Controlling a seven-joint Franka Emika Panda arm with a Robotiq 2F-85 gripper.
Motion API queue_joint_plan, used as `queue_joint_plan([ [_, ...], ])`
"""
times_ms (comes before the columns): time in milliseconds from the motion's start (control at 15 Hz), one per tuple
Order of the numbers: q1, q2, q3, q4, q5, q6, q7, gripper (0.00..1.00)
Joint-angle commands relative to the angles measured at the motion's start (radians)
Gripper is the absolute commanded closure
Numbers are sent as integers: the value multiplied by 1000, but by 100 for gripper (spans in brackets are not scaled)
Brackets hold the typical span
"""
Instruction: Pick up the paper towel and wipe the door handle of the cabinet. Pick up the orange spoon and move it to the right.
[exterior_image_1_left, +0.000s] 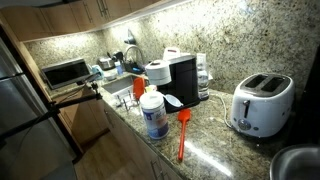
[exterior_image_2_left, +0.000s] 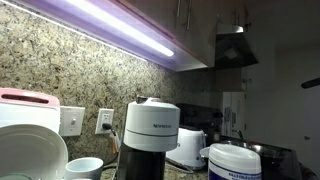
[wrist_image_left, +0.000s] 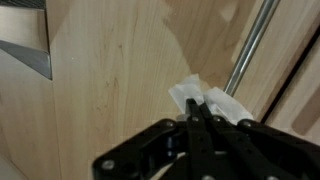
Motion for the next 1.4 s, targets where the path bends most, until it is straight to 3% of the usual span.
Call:
queue_joint_plan([
  [0, -48, -15, 4, 39, 17, 0, 15, 99],
  [533, 16, 114, 145, -3, -52, -34, -116, 99],
  [867, 46, 170, 173, -31, -111, -83, -197, 99],
  [1333, 68, 246, 218, -53, -245, -237, -325, 99],
])
